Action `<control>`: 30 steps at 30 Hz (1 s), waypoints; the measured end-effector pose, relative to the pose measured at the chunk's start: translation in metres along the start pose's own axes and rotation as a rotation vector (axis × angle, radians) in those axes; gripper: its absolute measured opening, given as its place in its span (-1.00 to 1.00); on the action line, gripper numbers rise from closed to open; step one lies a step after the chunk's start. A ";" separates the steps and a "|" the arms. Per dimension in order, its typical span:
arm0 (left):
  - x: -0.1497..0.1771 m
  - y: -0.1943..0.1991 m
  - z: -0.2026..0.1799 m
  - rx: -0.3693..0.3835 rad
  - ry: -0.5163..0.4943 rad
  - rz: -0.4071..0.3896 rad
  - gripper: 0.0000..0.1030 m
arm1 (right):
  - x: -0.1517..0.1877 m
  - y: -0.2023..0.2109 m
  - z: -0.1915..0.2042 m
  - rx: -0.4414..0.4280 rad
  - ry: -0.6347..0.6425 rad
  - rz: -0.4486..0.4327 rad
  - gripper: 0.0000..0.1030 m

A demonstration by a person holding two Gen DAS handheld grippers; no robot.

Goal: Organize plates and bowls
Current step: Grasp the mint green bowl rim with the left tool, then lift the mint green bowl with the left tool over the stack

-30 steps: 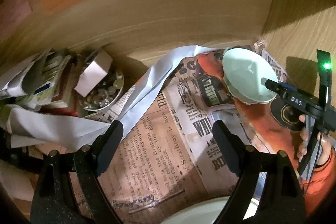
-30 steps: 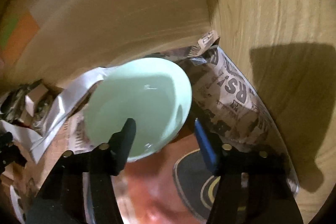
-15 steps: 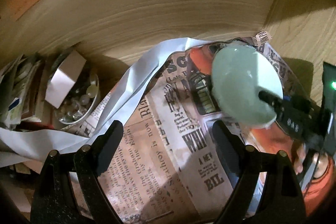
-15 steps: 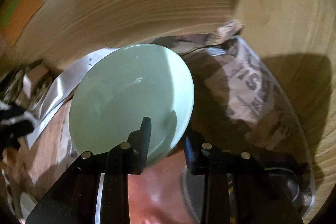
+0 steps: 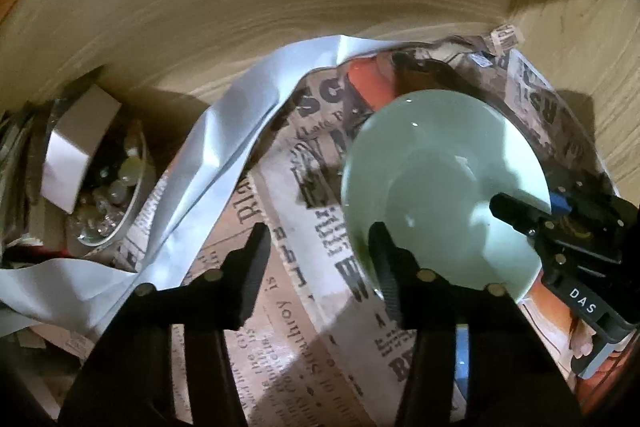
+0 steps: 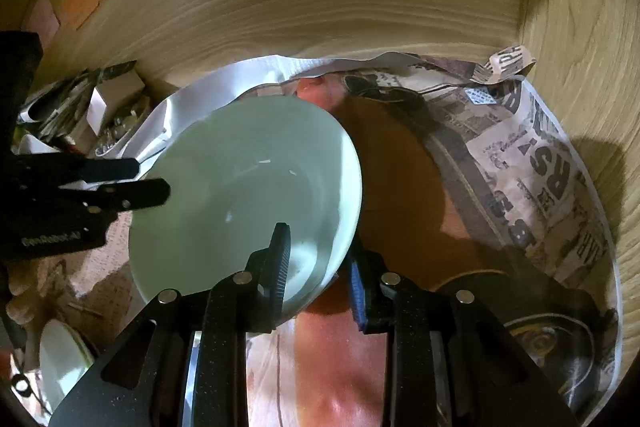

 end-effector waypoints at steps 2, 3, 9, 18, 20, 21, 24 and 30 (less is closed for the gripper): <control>0.000 -0.001 -0.005 0.011 -0.018 0.002 -0.28 | 0.000 0.001 -0.001 -0.001 -0.002 -0.001 -0.53; 0.000 -0.003 -0.009 0.018 -0.033 0.006 -0.42 | -0.001 0.001 0.000 -0.004 0.001 0.000 -0.53; 0.004 -0.008 -0.022 -0.008 -0.082 0.012 -0.67 | 0.003 0.009 0.004 -0.004 -0.003 -0.018 -0.54; 0.012 0.013 -0.017 0.006 -0.056 -0.024 -0.67 | 0.002 0.029 0.014 -0.014 -0.001 -0.065 -0.58; 0.014 0.023 -0.014 0.004 -0.050 -0.044 -0.67 | 0.002 0.036 0.019 -0.012 0.011 -0.083 -0.58; 0.015 0.027 -0.013 0.003 -0.047 -0.053 -0.67 | 0.001 0.040 0.022 -0.010 0.018 -0.095 -0.58; 0.021 0.043 -0.010 -0.002 -0.038 -0.087 -0.67 | 0.001 0.053 0.032 -0.015 0.033 -0.126 -0.58; 0.038 0.072 0.000 -0.005 -0.008 -0.150 -0.67 | 0.003 0.076 0.054 -0.021 0.069 -0.177 -0.58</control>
Point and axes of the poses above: each gripper's, at about its wrist camera, not at the fingertips, and y roughly against the way its jaws point, z to its left, x to its underside, the point moved 7 cm from there along -y, roughly the way its jaws point, and after that the axes turned 8 degrees about z, right-handed, at the moved point
